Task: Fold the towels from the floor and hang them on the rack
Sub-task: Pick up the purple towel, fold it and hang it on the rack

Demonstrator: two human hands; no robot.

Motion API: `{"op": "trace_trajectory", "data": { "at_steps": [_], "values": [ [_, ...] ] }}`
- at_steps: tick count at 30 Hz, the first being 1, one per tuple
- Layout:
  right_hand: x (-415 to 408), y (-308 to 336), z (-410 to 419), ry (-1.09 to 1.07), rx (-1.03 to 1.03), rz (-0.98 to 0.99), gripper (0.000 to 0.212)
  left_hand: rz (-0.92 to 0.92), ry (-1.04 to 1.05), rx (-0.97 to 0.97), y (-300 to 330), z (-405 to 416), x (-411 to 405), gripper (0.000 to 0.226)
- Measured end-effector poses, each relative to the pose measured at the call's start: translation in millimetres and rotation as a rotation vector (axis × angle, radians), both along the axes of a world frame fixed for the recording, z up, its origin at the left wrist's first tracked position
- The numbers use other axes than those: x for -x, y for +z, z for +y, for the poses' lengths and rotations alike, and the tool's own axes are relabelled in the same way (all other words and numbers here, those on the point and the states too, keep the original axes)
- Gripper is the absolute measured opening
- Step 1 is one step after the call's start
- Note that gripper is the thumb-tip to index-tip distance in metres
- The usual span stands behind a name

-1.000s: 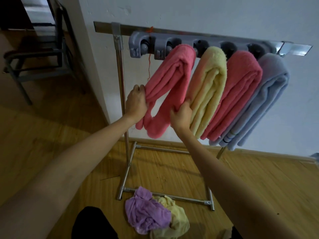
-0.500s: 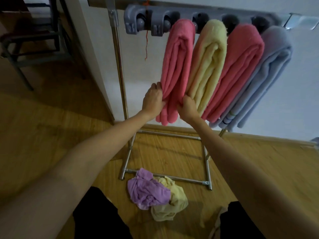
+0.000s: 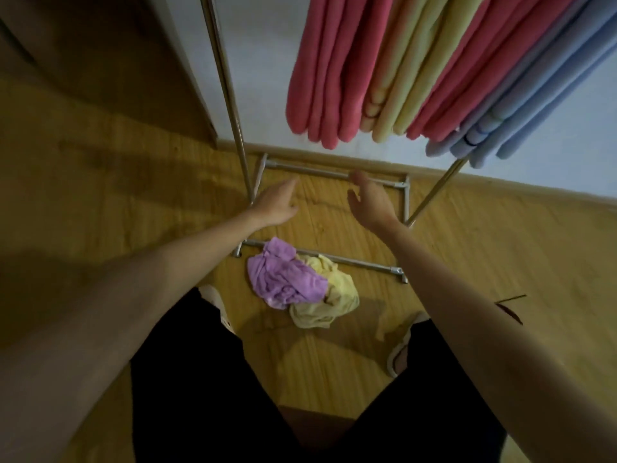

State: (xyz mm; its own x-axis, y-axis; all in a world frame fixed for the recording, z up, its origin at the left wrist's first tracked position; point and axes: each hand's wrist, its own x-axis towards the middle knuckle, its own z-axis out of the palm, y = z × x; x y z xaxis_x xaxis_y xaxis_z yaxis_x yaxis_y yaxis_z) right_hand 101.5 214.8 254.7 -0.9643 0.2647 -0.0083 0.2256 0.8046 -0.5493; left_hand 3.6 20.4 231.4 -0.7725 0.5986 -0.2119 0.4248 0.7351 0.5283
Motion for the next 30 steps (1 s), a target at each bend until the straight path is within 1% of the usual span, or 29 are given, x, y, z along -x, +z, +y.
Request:
{"op": "trace_trajectory", "data": {
  "at_steps": [4,7,10,14,16,20,24,28,30],
  "values": [
    [-38,-86,-10,0.096,-0.015,-0.233,0.059,-0.082,-0.027,0.239,-77,-24,-40,0.056],
    [-61,-148,-17,0.174,-0.035,-0.383,0.065,-0.127,-0.066,0.349,-134,-41,-65,0.051],
    [-71,-202,-24,0.254,-0.055,-0.520,0.069,-0.231,-0.040,0.401,-186,-53,-81,0.053],
    [-72,-252,-35,0.296,-0.056,-0.618,0.067,-0.312,-0.024,0.453,-241,-67,-87,0.056],
    [-68,-274,-41,0.310,-0.044,-0.641,0.066,-0.317,-0.023,0.471,-264,-70,-80,0.055],
    [-54,-316,-54,0.351,-0.018,-0.667,0.068,-0.306,0.010,0.434,-311,-72,-59,0.036],
    [-36,-345,-66,0.420,-0.050,-0.690,0.067,-0.230,-0.038,0.506,-334,-61,-32,0.049],
    [-5,-365,-72,0.444,-0.082,-0.621,0.065,-0.060,-0.122,0.569,-359,-46,12,0.045],
    [12,-378,-75,0.425,-0.089,-0.571,0.062,-0.008,-0.122,0.574,-369,-40,31,0.045]
  ]
}}
